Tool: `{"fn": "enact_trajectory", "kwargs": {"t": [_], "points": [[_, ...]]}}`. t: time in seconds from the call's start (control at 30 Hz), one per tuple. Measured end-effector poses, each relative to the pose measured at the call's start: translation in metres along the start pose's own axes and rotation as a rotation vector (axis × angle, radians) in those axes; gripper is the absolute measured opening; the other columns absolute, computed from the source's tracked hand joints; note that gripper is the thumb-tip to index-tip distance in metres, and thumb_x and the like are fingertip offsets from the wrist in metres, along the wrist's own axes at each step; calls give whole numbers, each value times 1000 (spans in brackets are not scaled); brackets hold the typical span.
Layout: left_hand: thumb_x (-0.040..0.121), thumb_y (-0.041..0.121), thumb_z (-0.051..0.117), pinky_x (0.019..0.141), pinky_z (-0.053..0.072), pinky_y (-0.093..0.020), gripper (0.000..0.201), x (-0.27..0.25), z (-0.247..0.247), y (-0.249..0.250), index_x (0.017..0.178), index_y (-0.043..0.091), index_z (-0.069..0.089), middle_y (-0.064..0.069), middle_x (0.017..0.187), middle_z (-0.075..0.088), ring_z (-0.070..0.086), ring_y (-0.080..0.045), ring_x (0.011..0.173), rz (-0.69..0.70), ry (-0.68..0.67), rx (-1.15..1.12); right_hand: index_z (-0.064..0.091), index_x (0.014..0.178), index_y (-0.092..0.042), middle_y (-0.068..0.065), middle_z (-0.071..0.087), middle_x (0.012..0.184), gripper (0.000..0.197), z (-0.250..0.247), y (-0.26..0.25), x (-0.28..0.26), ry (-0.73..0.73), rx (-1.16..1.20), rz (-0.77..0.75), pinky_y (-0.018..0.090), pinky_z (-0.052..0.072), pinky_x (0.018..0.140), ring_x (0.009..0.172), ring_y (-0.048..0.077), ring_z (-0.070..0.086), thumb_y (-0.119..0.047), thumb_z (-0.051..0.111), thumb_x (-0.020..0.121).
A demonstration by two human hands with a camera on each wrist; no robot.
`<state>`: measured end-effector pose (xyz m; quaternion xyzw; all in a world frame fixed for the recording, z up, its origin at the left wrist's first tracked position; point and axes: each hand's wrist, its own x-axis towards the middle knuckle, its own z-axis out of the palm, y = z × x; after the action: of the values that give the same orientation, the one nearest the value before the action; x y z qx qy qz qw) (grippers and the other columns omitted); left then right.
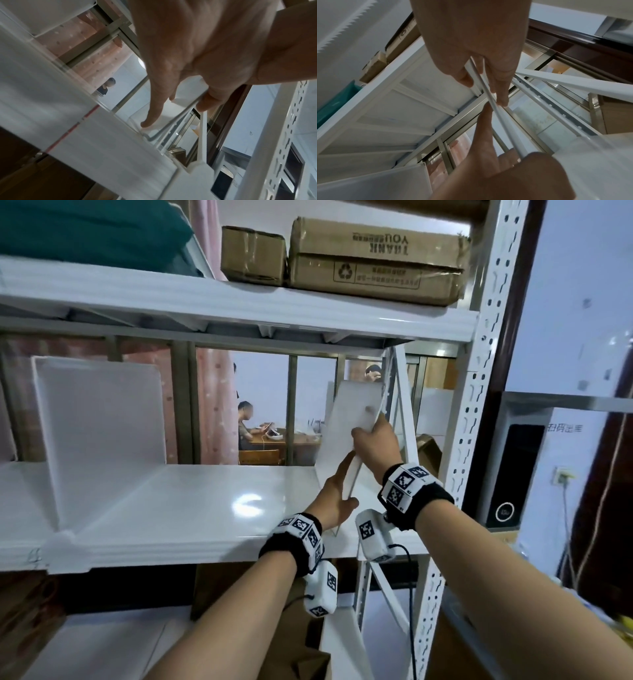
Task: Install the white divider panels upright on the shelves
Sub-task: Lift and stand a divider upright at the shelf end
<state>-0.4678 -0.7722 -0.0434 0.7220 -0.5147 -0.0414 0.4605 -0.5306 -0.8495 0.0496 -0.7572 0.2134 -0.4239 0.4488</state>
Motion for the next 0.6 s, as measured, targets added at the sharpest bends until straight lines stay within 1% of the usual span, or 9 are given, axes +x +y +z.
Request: {"fn": "enact_trajectory", "kwargs": {"t": [0.07, 0.13, 0.17, 0.2, 0.27, 0.33, 0.4, 0.5, 0.6], "points": [[91, -4, 46, 84, 41, -29, 86, 0, 5, 5, 154, 29, -4, -15, 153, 31, 49, -34, 121, 22, -13, -26, 25, 145, -30, 4, 63, 110, 63, -4, 0, 3, -18, 14, -24, 35, 60, 71, 82, 21, 67, -16, 54, 90], [91, -4, 44, 74, 43, -26, 86, 3, 10, 7, 153, 31, -4, -13, 153, 30, 51, -23, 107, 12, 2, -39, 5, 150, -38, 6, 60, 106, 79, -8, 0, 5, -61, -10, -29, 37, 59, 73, 76, 20, 65, -16, 54, 93], [90, -4, 45, 78, 45, -27, 86, 6, 11, 7, 153, 31, -3, -13, 154, 29, 50, -22, 108, -2, 30, -31, 0, 151, -37, 6, 59, 98, 81, -9, 0, 5, -70, -56, -47, 33, 56, 68, 71, 18, 61, -13, 53, 93], [90, -4, 46, 89, 43, -29, 86, 10, 13, 8, 154, 29, -2, -14, 154, 27, 48, -25, 119, -22, 67, -6, -2, 151, -34, 6, 57, 90, 83, -11, 0, 3, -68, -107, -80, 30, 52, 61, 67, 18, 59, -9, 52, 93], [90, -1, 46, 108, 29, -32, 86, 16, 18, 10, 154, 26, -4, -16, 156, 21, 30, -31, 140, -72, 107, 59, -2, 150, -28, 9, 59, 83, 88, -13, 1, 1, -37, -176, -176, 30, 49, 57, 67, 25, 60, 1, 52, 87], [91, 2, 45, 116, 18, -34, 86, 22, 26, 15, 154, 25, -9, -13, 160, 11, 16, -28, 147, -116, 109, 64, -1, 148, -27, 15, 64, 93, 93, -14, 5, 2, -12, -180, -287, 37, 55, 63, 73, 30, 64, 6, 57, 82], [92, 5, 45, 117, 16, -32, 86, 27, 32, 22, 153, 24, -13, -9, 162, 4, 11, -25, 149, -133, 111, 43, -1, 146, -27, 16, 65, 104, 96, -14, 9, 6, -47, -216, -380, 39, 58, 71, 78, 31, 66, 2, 64, 82], [95, 11, 48, 113, 28, -31, 84, 31, 38, 27, 154, 20, -12, -9, 161, 14, 25, -26, 145, -167, 142, 49, 3, 149, -19, 19, 65, 96, 86, -22, 9, 8, -77, -236, -429, 43, 58, 70, 75, 36, 65, -3, 60, 86], [95, 14, 46, 94, 46, -34, 77, 32, 38, 29, 155, 20, -2, -16, 146, 44, 53, -33, 121, -196, 167, 128, 0, 150, -18, 24, 64, 98, 86, -27, 13, 8, -24, -231, -472, 50, 57, 71, 74, 39, 64, -1, 56, 86]]}}
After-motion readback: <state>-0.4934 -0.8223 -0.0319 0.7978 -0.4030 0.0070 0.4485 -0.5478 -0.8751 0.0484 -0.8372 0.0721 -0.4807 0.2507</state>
